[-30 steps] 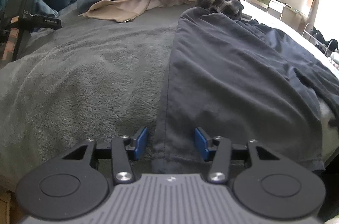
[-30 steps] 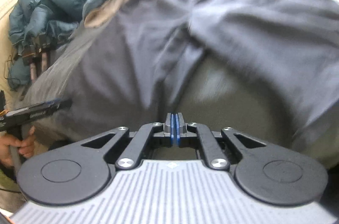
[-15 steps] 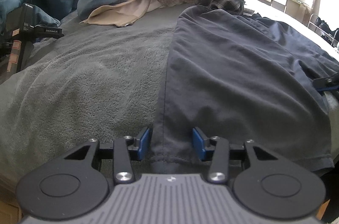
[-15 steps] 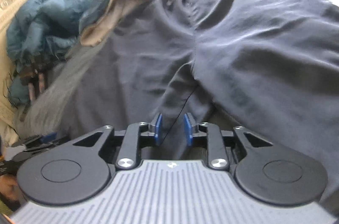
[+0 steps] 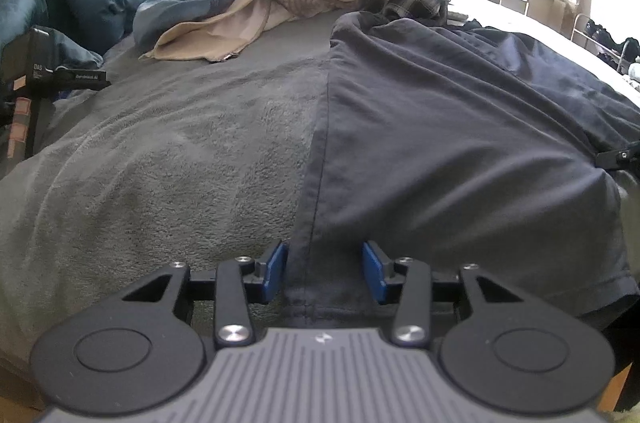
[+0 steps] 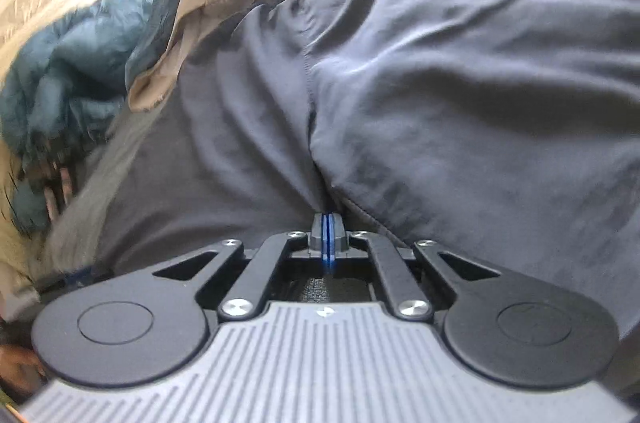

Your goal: Fold clothes

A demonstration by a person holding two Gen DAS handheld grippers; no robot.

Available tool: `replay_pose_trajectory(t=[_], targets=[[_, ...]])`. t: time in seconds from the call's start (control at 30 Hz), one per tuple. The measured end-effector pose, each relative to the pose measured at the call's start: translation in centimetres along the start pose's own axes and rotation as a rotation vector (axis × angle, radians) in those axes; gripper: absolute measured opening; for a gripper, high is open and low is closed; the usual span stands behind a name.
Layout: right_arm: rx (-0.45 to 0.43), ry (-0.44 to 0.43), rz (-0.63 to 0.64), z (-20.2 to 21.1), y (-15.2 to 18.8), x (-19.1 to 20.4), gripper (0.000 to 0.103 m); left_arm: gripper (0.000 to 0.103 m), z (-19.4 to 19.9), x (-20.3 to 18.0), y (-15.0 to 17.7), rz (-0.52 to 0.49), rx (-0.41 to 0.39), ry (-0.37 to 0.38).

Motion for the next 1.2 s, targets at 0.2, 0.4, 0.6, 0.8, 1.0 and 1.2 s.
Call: replay_pose_trajectory(t=[0.2,0.4,0.6,0.8,1.0,1.2], targets=[[-0.001,-0.084,0.054,3.7,0.7,0.6,0.008,0.049,0.1,0.8,0.4,0.052,0.025,0.008],[0.151,-0.239,-0.015,3.6,4.7,1.6,0.032,0.048,-0.3,1.3,0.2,0.110,0.032,0.012],[0.273,-0.292,-0.014,0.5,9.0,3.4,0.037,0.018,0.0,0.5,0.2,0.089,0.012,0.008],[0.260,-0.378,-0.043,1.6,9.7,3.9,0.003,0.004,2.6,0.7,-0.6,0.098,-0.018,0.031],[0.273,-0.384,-0.076,1.5,10.2,3.3,0.003,0.004,2.9,1.3,-1.1,0.112,0.001,0.043],[0.246,-0.444,-0.058,2.9,9.9,4.3,0.003,0.004,4.0,3.9,-2.3,0.223,-0.018,0.137]])
Point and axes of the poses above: each gripper's, at about its wrist camera, not at the fingertips, and z roughly against the way its jaws point, x to its left, y to its underside, the point moved 3 cm from there along -z, roughly the way its jaws point, and after that the axes turned 1 degree about -x, right-handed, at the moved point
